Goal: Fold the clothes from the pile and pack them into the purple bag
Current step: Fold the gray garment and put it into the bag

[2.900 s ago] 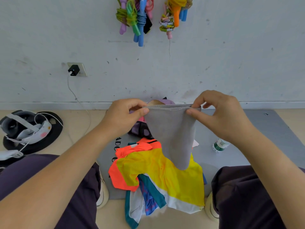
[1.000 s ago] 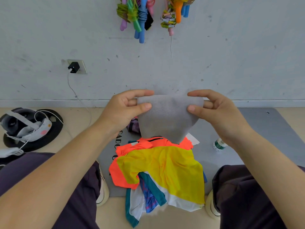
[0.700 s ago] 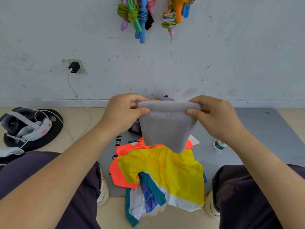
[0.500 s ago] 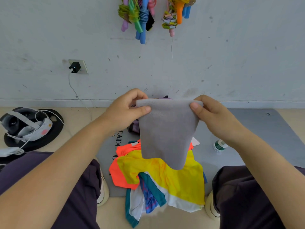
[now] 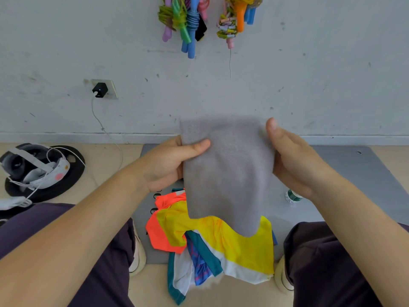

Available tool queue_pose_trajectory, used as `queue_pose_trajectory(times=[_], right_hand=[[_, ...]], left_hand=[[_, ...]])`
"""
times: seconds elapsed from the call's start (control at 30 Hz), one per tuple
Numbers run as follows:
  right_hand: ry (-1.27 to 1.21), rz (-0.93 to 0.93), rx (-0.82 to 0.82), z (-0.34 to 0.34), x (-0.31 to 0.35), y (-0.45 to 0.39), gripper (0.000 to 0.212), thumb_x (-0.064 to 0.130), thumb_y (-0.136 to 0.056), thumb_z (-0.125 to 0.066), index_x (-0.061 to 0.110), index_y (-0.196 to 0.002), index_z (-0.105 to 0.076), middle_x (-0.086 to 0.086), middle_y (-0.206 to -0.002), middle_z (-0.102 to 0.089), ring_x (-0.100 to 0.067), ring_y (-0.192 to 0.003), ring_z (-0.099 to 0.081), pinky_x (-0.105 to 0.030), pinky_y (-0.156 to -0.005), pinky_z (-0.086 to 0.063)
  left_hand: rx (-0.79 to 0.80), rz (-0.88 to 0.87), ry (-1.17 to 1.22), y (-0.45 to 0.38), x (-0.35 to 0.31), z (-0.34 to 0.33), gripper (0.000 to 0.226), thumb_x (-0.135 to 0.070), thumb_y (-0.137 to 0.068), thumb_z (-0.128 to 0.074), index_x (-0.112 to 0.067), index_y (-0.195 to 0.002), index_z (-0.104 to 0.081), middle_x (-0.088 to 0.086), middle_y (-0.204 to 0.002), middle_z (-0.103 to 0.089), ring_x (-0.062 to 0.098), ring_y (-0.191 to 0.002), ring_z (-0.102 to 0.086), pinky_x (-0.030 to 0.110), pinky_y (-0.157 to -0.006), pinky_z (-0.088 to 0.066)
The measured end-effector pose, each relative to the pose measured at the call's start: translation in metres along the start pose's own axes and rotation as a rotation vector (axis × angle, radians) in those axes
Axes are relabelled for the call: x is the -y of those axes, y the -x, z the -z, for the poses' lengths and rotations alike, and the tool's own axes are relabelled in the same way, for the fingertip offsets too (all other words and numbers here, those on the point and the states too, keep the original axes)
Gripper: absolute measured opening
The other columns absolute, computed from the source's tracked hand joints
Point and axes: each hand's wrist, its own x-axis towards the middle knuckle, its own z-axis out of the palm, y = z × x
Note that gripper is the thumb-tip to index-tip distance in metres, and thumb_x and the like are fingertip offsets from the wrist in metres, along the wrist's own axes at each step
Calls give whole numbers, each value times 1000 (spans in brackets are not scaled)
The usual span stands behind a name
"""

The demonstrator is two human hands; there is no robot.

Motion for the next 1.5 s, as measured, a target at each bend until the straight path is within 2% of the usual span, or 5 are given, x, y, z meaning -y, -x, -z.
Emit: queue_pose_trajectory(times=[0.43, 0.7, 0.97, 1.23, 1.5], right_hand=[[78, -60, -135, -3, -7, 0, 34, 40, -100, -47, 16, -114, -66, 0, -106, -75, -18, -98, -71, -30, -77, -59], [-29, -78, -116, 2, -9, -4, 77, 30, -66, -81, 35, -133, -45, -5, -108, -73, -21, -96, -72, -33, -75, -59], [815, 74, 13, 4, -10, -4, 29, 27, -84, -74, 29, -111, -63, 12, -102, -63, -4, -89, -59, -13, -68, -49], [200, -49, 26, 13, 6, 4, 37, 50, -79, -66, 19, -97, -76, -9, -98, -75, -22, -88, -70, -27, -64, -56], [995, 562, -295, -40, -12, 8, 39, 42, -79, -75, 8, -83, -55, 4, -80, -52, -15, -69, -46, -33, -56, -40]], left_hand=[[-94, 62, -188, -5, 3, 8, 45, -44, -85, -69, -21, -123, -63, 3, -120, -70, 25, -111, -67, 39, -83, -58], [-272, -120, -182, -12, 9, 13, 91, -30, -65, -86, -36, -142, -37, 5, -113, -73, 18, -102, -71, 30, -77, -57], [-205, -163, -772, -7, 3, 26, 45, -28, -69, -87, -31, -109, -68, -8, -103, -71, 11, -97, -67, 30, -84, -58], [-393, -154, -554, -5, -15, 43, 43, -37, -88, -68, -20, -50, -56, -3, -50, -42, 12, -45, -38, 26, -54, -37], [-137, 72, -52, -21, 6, -20, 66, -62, -76, -61, -10, -116, -65, 9, -95, -76, 22, -87, -73, 33, -67, -59]])
